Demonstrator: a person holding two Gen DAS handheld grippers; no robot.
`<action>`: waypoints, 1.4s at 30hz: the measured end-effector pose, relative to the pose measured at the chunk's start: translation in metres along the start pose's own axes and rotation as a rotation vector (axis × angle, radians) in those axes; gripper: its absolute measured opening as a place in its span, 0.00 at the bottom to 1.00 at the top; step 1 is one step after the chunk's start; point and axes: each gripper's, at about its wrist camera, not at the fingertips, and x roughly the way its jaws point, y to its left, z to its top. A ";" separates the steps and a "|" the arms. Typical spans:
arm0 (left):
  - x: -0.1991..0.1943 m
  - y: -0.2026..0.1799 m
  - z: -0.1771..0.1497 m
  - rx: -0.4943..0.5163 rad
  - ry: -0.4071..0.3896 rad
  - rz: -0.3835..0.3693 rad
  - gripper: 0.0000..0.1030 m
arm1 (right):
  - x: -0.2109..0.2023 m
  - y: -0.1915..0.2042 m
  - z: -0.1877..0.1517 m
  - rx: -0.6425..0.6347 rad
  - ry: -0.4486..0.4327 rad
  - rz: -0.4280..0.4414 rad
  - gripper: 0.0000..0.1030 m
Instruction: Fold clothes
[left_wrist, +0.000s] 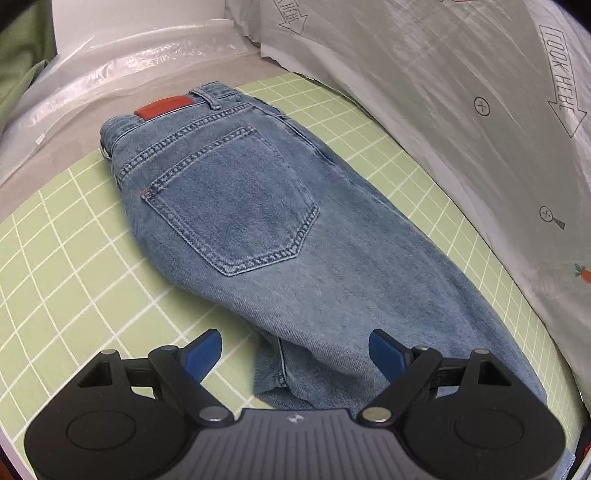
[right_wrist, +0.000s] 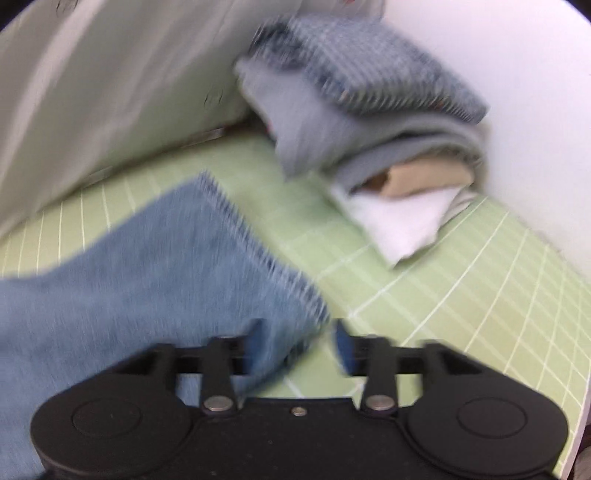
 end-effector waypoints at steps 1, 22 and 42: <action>0.001 -0.002 -0.001 0.006 0.006 -0.001 0.85 | 0.002 -0.001 0.001 0.005 0.005 0.006 0.59; 0.028 -0.056 -0.007 0.185 0.064 0.108 0.85 | 0.116 0.045 0.085 -0.177 0.059 0.417 0.30; -0.016 -0.024 -0.011 0.103 0.018 0.031 0.85 | 0.029 0.044 0.004 -0.186 0.053 0.296 0.76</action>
